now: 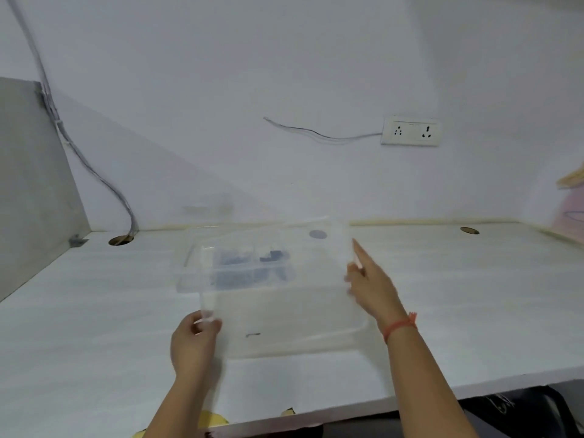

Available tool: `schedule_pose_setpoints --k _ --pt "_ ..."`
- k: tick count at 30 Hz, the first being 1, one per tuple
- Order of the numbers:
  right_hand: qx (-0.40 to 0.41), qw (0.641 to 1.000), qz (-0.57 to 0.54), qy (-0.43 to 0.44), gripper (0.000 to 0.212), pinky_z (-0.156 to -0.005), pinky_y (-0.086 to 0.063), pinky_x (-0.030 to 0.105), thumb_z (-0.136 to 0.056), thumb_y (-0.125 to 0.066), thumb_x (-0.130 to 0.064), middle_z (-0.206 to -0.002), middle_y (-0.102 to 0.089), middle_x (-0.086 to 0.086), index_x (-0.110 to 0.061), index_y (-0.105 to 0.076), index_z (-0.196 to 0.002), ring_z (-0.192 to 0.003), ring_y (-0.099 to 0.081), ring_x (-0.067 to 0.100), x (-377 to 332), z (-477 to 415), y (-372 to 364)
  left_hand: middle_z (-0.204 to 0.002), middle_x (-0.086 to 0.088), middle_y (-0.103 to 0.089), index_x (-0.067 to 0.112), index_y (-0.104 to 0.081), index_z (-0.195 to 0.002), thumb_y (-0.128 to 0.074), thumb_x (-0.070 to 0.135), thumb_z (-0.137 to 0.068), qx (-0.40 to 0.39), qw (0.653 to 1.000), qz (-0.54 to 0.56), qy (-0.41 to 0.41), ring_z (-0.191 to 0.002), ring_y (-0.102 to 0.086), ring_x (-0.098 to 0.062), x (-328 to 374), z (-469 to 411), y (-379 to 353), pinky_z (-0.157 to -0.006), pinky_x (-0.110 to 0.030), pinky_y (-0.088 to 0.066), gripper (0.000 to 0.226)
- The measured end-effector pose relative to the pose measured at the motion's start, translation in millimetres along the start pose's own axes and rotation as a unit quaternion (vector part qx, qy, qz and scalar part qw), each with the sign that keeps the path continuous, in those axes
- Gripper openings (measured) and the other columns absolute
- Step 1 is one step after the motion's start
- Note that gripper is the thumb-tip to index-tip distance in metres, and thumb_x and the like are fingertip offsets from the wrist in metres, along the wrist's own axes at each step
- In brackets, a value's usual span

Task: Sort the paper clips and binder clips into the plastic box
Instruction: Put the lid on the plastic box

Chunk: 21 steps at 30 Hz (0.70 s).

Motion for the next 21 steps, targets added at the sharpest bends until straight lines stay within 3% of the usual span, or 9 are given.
schedule_pose_setpoints --k 3,5,7,8,10,14,16,18,21 --pt "-0.184 0.976 0.050 -0.107 0.082 -0.072 -0.056 0.034 -0.087 -0.046 -0.020 -0.100 -0.070 0.014 -0.042 0.004 -0.147 -0.079 -0.070 0.029 40.7 6.6 -33.1 -0.081 -0.005 -0.062 0.016 -0.061 -0.092 -0.057 0.011 -0.084 0.016 1.000 -0.022 -0.015 -0.078 -0.056 -0.028 -0.8 -3.4 11.7 -0.069 -0.032 -0.041 0.011" --pt "-0.169 0.976 -0.031 -0.135 0.067 -0.059 -0.055 0.026 -0.084 -0.054 -0.006 -0.091 -0.068 0.014 -0.020 -0.025 -0.142 -0.070 -0.066 0.025 48.1 16.4 -48.0 -0.067 -0.006 -0.051 0.010 -0.055 -0.076 -0.049 0.009 -0.085 0.021 1.000 -0.017 -0.014 -0.067 -0.046 -0.028 -3.3 -6.0 16.0 -0.060 -0.031 -0.034 0.010" --pt "-0.092 0.969 -0.171 -0.152 0.025 -0.050 -0.052 0.021 -0.081 -0.062 0.002 -0.085 -0.068 0.022 0.001 -0.059 -0.105 -0.058 -0.062 0.020 51.4 19.8 -57.4 -0.065 -0.006 -0.044 0.006 -0.053 -0.075 -0.045 0.010 -0.085 0.029 0.999 0.012 -0.010 -0.063 -0.039 -0.026 -3.7 -8.5 20.0 -0.057 -0.030 -0.031 0.013" --pt "-0.055 0.962 -0.218 -0.153 0.015 -0.051 -0.052 0.022 -0.080 -0.066 0.001 -0.084 -0.070 0.024 0.007 -0.064 -0.094 -0.055 -0.063 0.018 50.9 20.5 -58.9 -0.069 -0.004 -0.047 0.008 -0.056 -0.083 -0.045 0.010 -0.087 0.034 0.999 0.034 -0.003 -0.063 -0.042 -0.025 -1.7 -8.4 22.2 -0.058 -0.029 -0.034 0.011" --pt "-0.037 0.952 -0.269 -0.140 0.019 -0.050 -0.053 0.023 -0.085 -0.066 -0.007 -0.082 -0.071 0.017 0.004 -0.064 -0.100 -0.054 -0.066 0.016 43.8 18.3 -61.1 -0.080 0.003 -0.053 0.016 -0.056 -0.099 -0.046 0.011 -0.092 0.058 0.995 0.076 0.014 -0.073 -0.051 -0.019 1.8 -10.3 26.3 -0.064 -0.028 -0.040 0.014" --pt "-0.159 0.955 -0.242 -0.072 0.047 -0.059 -0.058 0.028 -0.091 -0.057 -0.011 -0.107 -0.063 0.006 -0.039 -0.041 -0.126 -0.070 -0.069 0.020 20.9 10.4 -76.5 -0.091 -0.004 -0.056 0.010 -0.058 -0.111 -0.046 0.020 -0.094 0.090 0.991 0.097 0.003 -0.077 -0.050 -0.019 11.6 -26.9 32.7 -0.063 -0.027 -0.041 0.023" --pt "-0.149 0.955 -0.251 -0.059 0.048 -0.066 -0.057 0.027 -0.090 -0.055 -0.005 -0.113 -0.061 0.007 -0.031 -0.041 -0.128 -0.081 -0.069 0.023 13.5 -1.6 -89.9 -0.102 -0.008 -0.060 0.008 -0.059 -0.116 -0.045 0.023 -0.095 0.098 0.992 0.071 -0.023 -0.085 -0.053 -0.021 20.7 -39.5 33.7 -0.068 -0.029 -0.043 0.029" --pt "-0.100 0.966 -0.233 -0.054 0.033 -0.077 -0.051 0.026 -0.090 -0.056 -0.006 -0.120 -0.061 0.009 -0.018 -0.048 -0.119 -0.097 -0.065 0.023 6.9 -16.9 -102.6 -0.124 -0.006 -0.059 0.013 -0.054 -0.129 -0.043 0.017 -0.094 0.095 0.993 0.050 -0.047 -0.107 -0.055 -0.025 31.3 -53.4 30.9 -0.088 -0.033 -0.044 0.037" --pt "-0.053 0.976 -0.205 -0.042 0.032 -0.081 -0.041 0.022 -0.092 -0.052 -0.011 -0.124 -0.056 -0.001 -0.016 -0.049 -0.123 -0.101 -0.053 0.013 -9.8 -40.4 -120.6 -0.142 0.000 -0.049 0.022 -0.041 -0.142 -0.040 0.015 -0.094 0.074 0.996 0.012 -0.057 -0.127 -0.047 -0.025 38.7 -78.6 23.1 -0.106 -0.039 -0.039 0.049"
Point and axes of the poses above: each hand's wrist, its own z-axis away from the middle knuckle, its own y-axis out of the back of the hand, x = y × z, the point moved 2 cm from there along -z, towards the middle knuckle
